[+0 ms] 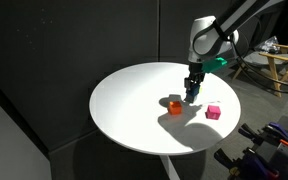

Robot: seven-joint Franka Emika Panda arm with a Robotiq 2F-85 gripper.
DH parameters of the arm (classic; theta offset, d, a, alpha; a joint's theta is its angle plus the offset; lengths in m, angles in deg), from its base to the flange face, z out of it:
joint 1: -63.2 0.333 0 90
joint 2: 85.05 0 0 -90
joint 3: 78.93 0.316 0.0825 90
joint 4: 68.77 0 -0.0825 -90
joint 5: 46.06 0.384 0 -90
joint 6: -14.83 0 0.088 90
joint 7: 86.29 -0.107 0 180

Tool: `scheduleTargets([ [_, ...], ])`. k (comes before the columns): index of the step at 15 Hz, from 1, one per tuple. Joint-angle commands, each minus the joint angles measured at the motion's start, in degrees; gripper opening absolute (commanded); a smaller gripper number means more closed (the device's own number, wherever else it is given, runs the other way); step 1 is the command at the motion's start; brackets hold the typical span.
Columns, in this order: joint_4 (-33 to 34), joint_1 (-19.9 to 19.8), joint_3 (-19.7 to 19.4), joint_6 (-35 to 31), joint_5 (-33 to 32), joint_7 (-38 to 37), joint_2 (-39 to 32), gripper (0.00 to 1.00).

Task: Pick up the blue block and put it on the gray block

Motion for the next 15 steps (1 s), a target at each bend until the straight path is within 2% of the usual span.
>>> scheduleTargets([
  [1,-1.99,-0.27,-0.35,-0.1,-1.94,-2.12,5.46,0.24],
  [9,2.43,-2.43,-1.09,5.44,-0.87,-2.32,3.94,0.24],
  [15,7.28,-3.79,-1.34,10.0,-0.2,-1.88,-0.04,0.24],
])
